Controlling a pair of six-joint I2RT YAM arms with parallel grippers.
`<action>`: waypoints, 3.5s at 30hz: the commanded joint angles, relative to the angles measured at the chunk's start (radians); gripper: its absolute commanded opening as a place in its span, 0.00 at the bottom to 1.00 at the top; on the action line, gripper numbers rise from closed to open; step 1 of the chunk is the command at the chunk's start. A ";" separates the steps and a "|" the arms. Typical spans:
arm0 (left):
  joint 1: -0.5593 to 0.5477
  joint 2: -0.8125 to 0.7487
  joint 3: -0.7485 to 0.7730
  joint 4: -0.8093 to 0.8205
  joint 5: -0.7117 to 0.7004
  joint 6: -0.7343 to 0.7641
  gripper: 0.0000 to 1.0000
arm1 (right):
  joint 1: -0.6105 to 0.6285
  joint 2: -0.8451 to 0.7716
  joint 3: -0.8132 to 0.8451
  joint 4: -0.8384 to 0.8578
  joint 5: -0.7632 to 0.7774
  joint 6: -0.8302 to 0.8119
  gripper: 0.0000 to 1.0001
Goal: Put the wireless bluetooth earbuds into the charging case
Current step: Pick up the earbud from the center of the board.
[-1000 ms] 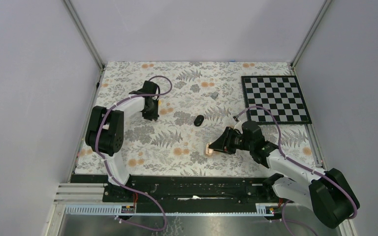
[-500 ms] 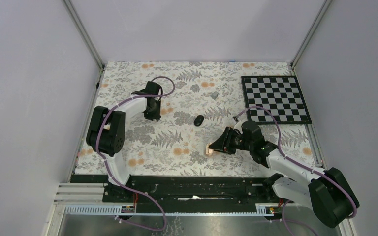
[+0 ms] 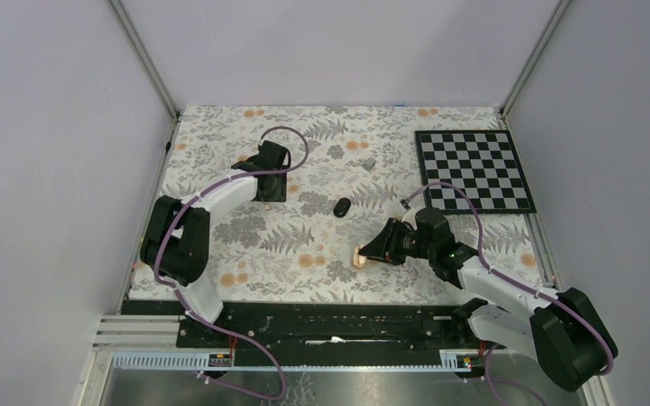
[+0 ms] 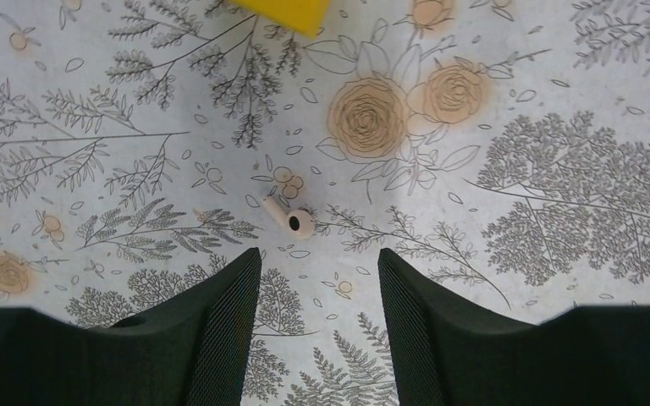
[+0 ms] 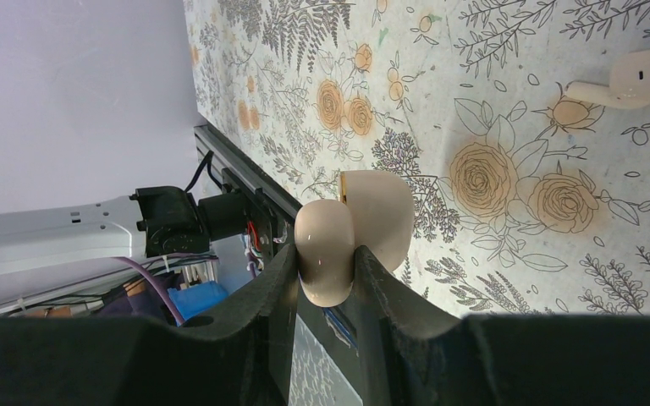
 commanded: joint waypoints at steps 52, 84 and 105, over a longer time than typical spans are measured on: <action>-0.011 -0.210 -0.268 -0.010 0.260 -0.445 0.11 | -0.004 0.041 0.035 0.043 -0.015 -0.016 0.00; -0.151 -0.244 -0.278 -0.058 0.080 -0.564 0.47 | -0.004 -0.001 0.022 0.026 -0.021 -0.016 0.00; -0.144 -0.141 -0.276 0.017 0.083 -0.621 0.39 | -0.004 0.024 0.028 0.028 -0.020 -0.017 0.00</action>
